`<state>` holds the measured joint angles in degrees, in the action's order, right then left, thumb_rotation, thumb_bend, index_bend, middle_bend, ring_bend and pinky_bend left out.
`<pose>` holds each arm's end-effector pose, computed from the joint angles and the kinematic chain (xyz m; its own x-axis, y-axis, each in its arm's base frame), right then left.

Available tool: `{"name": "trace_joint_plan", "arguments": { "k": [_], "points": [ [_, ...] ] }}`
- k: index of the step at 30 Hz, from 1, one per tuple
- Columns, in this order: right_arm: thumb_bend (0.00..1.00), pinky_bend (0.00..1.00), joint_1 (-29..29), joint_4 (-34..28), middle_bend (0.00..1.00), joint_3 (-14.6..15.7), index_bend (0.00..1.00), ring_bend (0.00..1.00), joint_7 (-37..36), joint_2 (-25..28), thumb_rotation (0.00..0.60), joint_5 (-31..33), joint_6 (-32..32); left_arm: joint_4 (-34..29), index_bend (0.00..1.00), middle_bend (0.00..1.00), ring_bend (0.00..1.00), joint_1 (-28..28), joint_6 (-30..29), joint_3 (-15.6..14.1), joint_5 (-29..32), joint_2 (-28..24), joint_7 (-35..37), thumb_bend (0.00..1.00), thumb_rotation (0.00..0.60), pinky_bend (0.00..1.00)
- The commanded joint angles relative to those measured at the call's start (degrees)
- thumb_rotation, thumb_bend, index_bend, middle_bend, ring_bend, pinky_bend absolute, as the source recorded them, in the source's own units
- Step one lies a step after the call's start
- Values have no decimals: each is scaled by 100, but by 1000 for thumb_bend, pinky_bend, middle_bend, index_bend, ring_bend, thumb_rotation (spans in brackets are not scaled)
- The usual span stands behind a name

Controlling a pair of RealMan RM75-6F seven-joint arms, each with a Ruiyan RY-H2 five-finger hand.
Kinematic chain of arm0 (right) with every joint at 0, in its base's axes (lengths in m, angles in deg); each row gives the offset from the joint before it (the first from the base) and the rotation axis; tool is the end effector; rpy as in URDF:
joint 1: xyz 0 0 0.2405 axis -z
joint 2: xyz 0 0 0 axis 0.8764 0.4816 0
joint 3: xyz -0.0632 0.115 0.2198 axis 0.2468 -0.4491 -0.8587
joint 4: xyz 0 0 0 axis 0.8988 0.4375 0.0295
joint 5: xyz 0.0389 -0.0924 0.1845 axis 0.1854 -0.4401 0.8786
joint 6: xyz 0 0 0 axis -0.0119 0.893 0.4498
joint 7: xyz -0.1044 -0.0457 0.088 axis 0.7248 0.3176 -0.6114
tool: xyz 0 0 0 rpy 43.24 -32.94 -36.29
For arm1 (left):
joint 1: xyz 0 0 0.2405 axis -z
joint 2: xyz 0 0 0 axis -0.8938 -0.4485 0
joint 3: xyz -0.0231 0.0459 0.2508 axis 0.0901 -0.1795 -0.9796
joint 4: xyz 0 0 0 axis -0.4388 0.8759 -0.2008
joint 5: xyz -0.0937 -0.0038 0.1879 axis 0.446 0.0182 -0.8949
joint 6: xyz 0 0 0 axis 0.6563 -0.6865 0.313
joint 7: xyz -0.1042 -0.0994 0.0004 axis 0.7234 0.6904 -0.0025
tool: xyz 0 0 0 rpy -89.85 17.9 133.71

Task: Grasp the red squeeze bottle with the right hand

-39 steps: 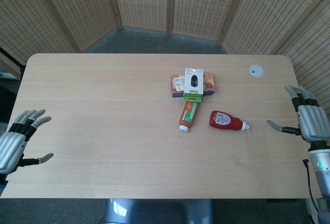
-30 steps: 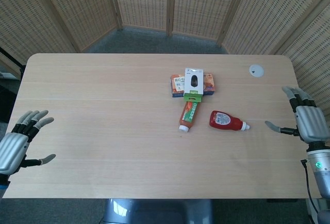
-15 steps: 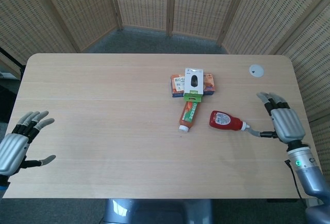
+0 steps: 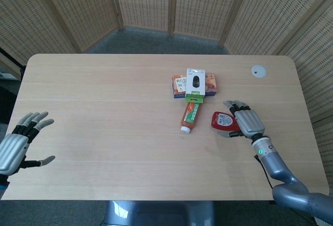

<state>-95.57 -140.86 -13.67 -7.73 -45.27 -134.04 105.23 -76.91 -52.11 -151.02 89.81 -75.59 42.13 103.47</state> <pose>-0.2433 -0.3488 0.0564 0.3870 -0.3349 0.8591 -0.9212 -0.1816 0.3442 -0.2655 0.1968 0.1775 0.2333 0.1294 0.9638 0.9566 -0.2085 -0.2036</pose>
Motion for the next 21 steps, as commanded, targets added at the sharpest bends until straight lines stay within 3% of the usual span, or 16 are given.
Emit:
{"name": "trace_joint_plan", "arguments": {
  "k": [1,11,21],
  "points": [
    [38,0,-176,348,0,31,0,0,20,-266,305,155,-246,20,170,60,0,4,18,-7,15,9,10,0,600,0],
    [36,0,-273,1170,0,104,0,0,-117,-854,305,442,-519,86,169,55,0,14,44,-12,53,43,69,0,600,0],
    [36,0,-200,1992,0,112,0,0,-324,-1415,328,382,-332,84,169,53,0,10,36,-21,65,45,79,0,600,0]
  ]
}}
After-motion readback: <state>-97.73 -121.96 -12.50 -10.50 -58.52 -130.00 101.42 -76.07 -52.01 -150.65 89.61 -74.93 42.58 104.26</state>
